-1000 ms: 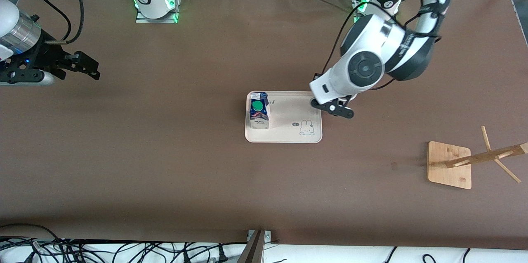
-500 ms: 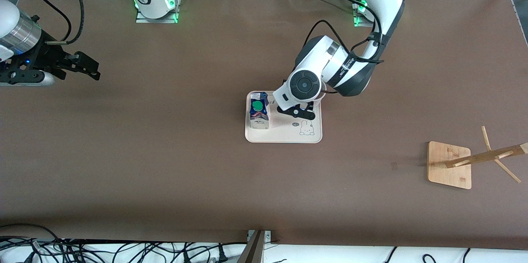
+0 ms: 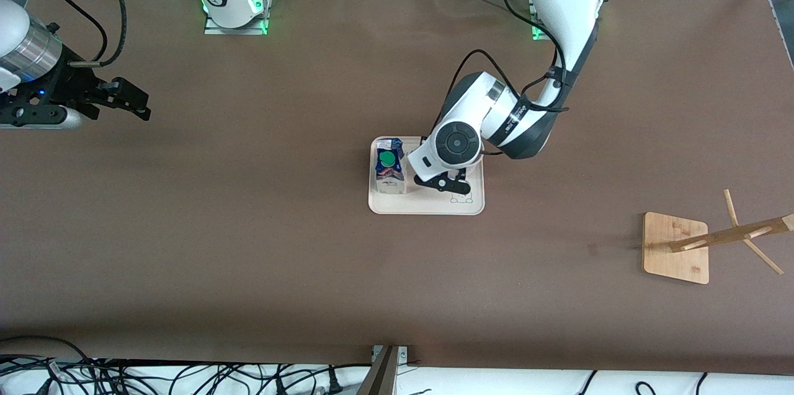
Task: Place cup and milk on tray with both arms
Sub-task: 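Carry the mug over the tray and lower it beside the carton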
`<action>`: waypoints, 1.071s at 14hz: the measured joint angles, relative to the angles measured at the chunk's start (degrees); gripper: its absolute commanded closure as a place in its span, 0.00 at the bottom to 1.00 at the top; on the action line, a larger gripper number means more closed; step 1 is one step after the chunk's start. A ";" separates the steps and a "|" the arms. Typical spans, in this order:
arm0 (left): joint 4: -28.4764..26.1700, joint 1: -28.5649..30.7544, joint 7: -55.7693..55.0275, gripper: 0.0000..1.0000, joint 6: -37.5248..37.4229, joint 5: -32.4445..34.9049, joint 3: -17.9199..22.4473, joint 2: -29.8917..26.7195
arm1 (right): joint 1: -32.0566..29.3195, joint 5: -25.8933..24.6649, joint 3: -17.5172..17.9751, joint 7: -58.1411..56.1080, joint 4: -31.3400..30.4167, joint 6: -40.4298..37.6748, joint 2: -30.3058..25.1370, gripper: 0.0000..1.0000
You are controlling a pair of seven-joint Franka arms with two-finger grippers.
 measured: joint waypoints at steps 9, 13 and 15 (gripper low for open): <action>0.70 -0.01 0.00 0.78 4.28 0.00 0.00 3.71 | 0.00 0.00 0.00 0.00 0.03 0.01 0.00 0.00; 0.82 -0.01 0.00 0.00 4.28 0.00 0.00 3.72 | 0.00 0.00 0.00 0.00 0.03 0.01 0.00 0.00; 1.36 -0.01 0.00 0.00 4.30 0.00 0.00 3.65 | 0.00 0.00 0.00 0.00 0.03 0.01 0.00 0.00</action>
